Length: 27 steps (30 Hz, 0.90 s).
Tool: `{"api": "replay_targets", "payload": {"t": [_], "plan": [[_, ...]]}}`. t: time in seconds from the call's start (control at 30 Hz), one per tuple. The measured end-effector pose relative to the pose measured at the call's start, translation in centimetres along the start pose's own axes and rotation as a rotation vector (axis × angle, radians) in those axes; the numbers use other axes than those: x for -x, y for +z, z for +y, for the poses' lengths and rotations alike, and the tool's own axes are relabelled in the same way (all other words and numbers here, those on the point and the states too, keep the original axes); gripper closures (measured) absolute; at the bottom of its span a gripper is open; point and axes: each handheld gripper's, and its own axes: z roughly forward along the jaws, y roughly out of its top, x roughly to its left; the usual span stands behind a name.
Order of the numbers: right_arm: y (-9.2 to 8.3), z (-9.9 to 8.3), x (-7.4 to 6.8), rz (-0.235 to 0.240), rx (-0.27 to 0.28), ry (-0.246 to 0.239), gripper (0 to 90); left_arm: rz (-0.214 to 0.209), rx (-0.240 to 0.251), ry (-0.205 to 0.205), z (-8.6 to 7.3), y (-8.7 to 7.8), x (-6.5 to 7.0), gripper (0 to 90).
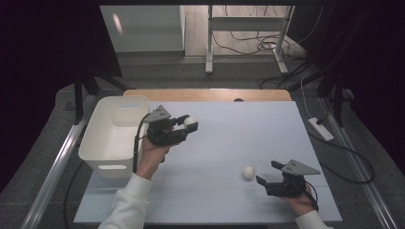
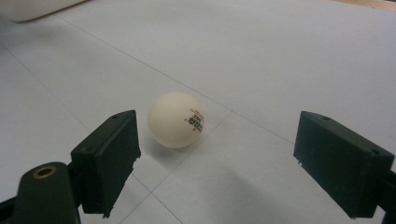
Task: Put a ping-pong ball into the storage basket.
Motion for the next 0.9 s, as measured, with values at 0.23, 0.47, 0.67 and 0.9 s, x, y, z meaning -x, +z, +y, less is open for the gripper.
{"api": "replay_targets", "payload": {"t": [0.23,0.47,0.67,0.9], "plan": [[0.0,0.0,0.0,-0.002,-0.003,0.001,14.1,0.013,0.018,-0.002,0.2,-0.7,-0.3,50.9],[0.0,0.0,0.0,-0.002,-0.006,0.001,14.1,0.023,0.033,-0.006,0.4,-1.4,-0.5,50.9],[0.0,0.0,0.0,-0.003,-0.007,-0.001,14.1,0.035,0.049,-0.001,0.7,-2.1,-0.6,50.9],[0.0,0.0,0.0,-0.003,-0.008,-0.001,14.2,0.048,0.057,-0.005,0.8,-2.7,-0.8,50.9]]}}
